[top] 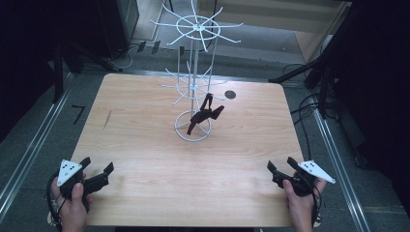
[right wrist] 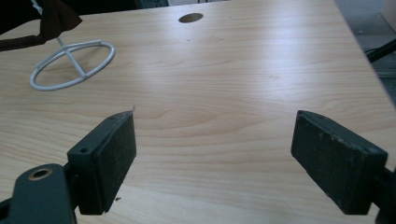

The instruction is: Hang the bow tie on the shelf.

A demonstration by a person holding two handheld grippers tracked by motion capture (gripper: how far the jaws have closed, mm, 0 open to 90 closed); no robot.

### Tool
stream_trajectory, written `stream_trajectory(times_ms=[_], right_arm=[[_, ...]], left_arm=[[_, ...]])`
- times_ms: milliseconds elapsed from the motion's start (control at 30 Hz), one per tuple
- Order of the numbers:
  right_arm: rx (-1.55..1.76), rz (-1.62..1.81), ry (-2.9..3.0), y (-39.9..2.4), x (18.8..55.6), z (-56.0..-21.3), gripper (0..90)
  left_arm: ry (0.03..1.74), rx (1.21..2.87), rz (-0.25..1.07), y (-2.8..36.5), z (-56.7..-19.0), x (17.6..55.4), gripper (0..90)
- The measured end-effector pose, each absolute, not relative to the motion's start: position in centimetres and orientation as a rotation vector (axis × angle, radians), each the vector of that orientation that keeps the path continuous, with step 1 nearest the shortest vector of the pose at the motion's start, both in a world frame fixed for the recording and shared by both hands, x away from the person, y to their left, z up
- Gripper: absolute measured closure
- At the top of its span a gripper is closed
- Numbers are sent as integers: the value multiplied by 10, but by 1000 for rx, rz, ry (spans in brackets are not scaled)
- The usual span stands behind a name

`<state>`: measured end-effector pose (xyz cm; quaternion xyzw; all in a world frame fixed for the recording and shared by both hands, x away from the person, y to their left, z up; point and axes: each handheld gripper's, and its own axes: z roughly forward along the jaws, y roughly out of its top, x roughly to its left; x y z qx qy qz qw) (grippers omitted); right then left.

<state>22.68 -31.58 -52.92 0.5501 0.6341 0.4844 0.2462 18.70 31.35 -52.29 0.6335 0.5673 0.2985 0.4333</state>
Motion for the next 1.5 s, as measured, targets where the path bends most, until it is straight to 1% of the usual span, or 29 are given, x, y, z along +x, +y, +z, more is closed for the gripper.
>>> stream_trajectory(times_ms=[300,467,700,1500], right_arm=[[1553,1309,1660,-363,205,-534,147],[1543,1282,1646,-377,197,-536,147],[1547,1270,1673,-372,200,-546,149],[1579,1170,1688,-360,198,-550,160]], left_arm=[[1414,1582,749,313,-523,187,138],[1419,1584,752,313,-523,187,138],[1430,1564,742,315,-523,187,138],[1429,1583,743,314,-523,188,138]])
